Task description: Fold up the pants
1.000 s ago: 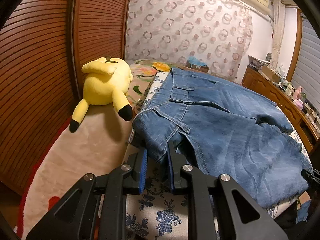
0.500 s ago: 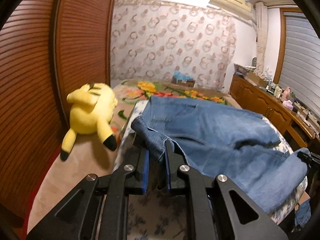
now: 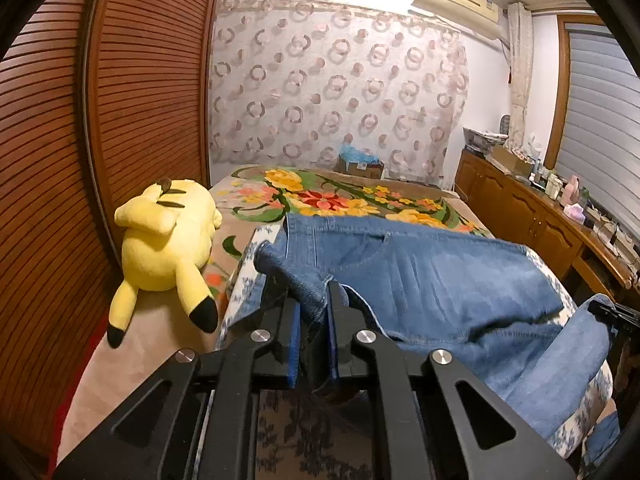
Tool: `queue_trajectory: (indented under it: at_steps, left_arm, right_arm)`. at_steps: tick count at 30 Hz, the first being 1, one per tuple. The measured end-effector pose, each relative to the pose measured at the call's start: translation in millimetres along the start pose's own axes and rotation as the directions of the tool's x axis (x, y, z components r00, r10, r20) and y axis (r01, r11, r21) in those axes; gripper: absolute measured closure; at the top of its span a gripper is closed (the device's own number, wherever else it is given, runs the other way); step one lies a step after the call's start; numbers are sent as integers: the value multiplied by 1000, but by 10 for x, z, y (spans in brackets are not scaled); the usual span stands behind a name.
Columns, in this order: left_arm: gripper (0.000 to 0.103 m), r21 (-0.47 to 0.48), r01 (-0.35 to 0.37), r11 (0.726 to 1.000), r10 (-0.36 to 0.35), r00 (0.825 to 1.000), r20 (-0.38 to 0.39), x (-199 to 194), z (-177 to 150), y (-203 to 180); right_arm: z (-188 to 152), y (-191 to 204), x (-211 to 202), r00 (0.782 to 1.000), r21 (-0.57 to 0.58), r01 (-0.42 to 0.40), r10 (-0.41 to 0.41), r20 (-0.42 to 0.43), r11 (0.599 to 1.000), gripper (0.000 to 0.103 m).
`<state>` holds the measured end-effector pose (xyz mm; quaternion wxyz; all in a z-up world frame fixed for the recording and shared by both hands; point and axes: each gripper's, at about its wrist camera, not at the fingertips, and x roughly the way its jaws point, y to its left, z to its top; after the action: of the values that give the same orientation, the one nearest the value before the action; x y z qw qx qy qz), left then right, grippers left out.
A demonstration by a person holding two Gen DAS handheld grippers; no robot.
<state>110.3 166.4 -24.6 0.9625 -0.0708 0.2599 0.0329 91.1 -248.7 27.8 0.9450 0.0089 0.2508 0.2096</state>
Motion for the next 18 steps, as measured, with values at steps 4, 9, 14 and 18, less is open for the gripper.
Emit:
queue_trajectory:
  at_steps: [4,9,14,18]
  left_arm:
    - [91,2,1,1000,-1,1000,16,83,214,-24]
    - [91,5,10,1000,-10,1000,16,302,441,-77]
    - [91,10,12,1000,-12,1000,9,510,604,-126]
    - [91,10,12,1000,-12,1000,7,670,743,-132]
  right_arm:
    - [210,-75,0,999,12,-13,12,43,1000,91]
    - [374,-216,118,998,13,-6,5,60,1000,91]
    - [488,-312,270,998,15,-3,2,60,1000,91]
    - [572,-360,373,999,26,1,-3,54,1000,91]
